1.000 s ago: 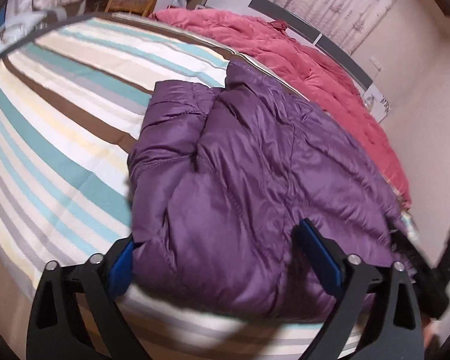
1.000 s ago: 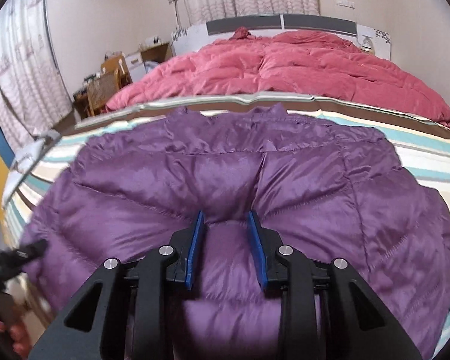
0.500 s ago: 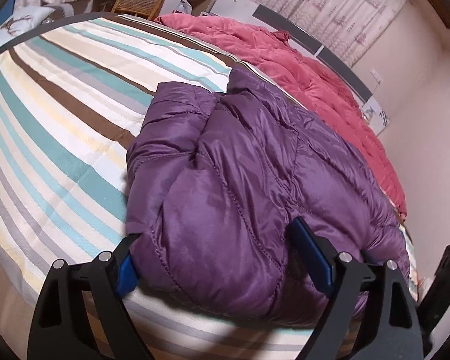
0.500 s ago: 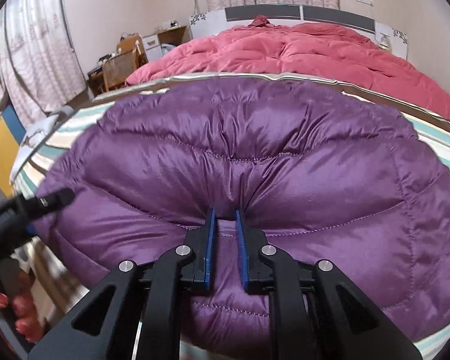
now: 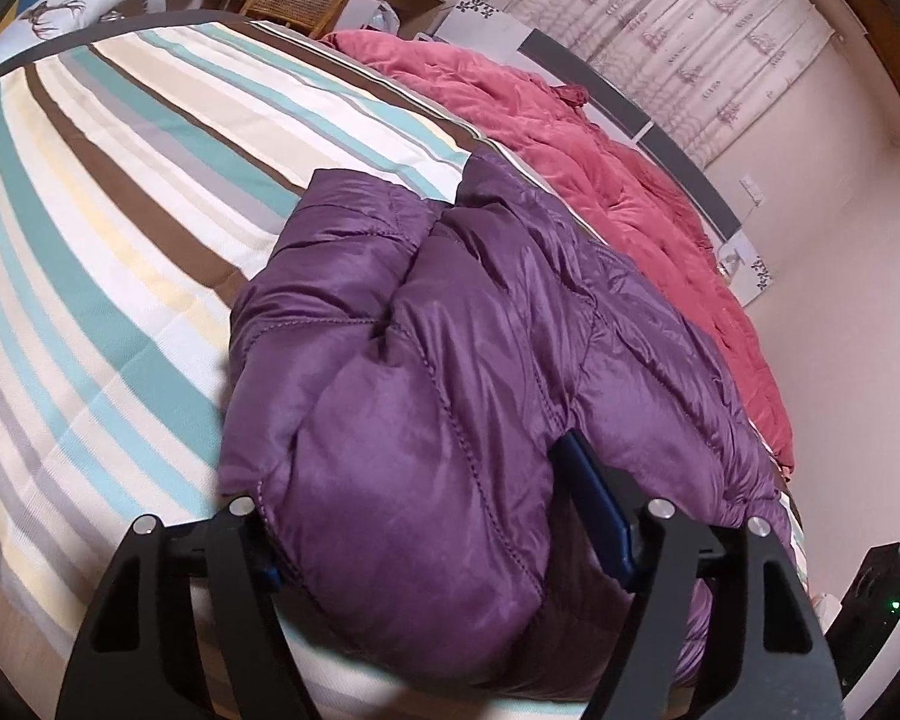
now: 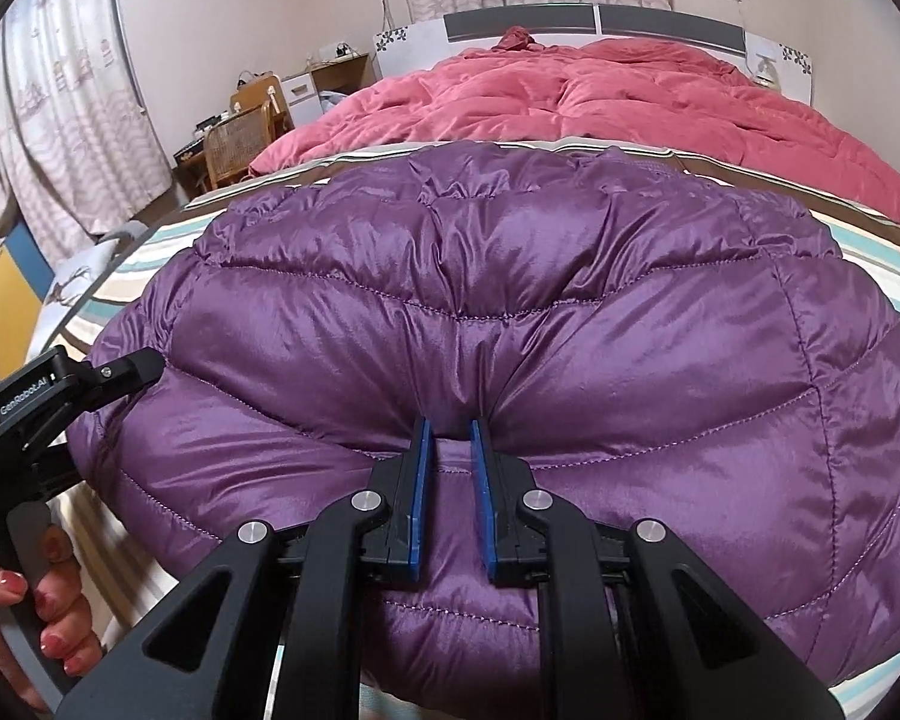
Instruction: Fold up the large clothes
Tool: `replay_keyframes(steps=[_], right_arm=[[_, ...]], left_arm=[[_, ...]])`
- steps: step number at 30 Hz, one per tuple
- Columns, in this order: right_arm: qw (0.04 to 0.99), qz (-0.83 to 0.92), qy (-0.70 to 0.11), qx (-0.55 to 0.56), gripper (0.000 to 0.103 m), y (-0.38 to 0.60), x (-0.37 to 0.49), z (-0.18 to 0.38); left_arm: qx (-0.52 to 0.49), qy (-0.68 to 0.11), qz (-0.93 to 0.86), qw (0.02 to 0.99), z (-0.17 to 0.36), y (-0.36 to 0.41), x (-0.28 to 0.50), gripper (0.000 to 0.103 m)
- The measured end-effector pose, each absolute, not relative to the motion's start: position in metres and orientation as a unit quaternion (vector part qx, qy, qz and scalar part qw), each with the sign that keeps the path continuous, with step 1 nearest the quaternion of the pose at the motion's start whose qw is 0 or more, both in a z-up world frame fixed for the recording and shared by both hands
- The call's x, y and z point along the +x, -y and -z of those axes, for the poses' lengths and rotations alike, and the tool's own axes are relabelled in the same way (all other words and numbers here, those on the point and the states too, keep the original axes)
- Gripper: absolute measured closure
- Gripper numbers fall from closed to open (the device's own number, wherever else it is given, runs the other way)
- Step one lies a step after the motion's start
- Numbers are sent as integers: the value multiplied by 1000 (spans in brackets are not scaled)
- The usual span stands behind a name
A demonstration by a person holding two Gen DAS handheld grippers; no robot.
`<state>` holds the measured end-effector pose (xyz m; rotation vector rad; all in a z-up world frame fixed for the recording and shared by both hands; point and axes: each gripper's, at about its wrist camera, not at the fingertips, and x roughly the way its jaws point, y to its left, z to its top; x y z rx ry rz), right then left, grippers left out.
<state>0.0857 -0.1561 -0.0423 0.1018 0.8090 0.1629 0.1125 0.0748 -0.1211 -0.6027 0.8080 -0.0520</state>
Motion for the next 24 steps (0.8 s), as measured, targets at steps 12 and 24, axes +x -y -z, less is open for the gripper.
replay_keyframes(steps=[12,24], right_arm=[[915,-80,-391,58,89,161,85,43],[915,-82,-391,63,89,161,84,43]], left_arm=[[-322,-384,54,863,129,-81,120,54],[-232,-356,38,905,89,-59,111,78]])
